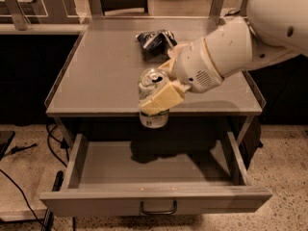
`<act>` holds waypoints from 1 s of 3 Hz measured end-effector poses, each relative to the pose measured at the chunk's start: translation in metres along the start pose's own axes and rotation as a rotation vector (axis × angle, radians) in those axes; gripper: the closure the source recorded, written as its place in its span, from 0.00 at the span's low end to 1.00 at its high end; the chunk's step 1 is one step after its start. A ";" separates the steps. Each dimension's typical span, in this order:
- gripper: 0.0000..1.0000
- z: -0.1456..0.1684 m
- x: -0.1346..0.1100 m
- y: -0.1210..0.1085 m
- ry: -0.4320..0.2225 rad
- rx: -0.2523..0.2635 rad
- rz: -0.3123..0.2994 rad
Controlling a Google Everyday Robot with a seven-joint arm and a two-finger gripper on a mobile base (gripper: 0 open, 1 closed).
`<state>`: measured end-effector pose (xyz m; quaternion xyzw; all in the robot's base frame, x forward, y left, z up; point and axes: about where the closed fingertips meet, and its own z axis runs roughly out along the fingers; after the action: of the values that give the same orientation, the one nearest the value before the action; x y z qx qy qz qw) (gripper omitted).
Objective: Place 7up can into top drawer
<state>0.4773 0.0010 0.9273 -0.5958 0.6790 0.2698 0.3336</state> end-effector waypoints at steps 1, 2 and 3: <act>1.00 0.001 0.002 0.004 -0.003 -0.008 0.012; 1.00 0.001 0.005 0.009 0.011 -0.012 0.017; 1.00 0.004 0.019 0.033 0.018 -0.020 0.043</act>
Offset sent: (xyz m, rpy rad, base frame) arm -0.0131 -0.0080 -0.0103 -0.0225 0.0403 -0.0115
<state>0.4441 -0.0033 0.9086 -0.5866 0.6920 0.2782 0.3157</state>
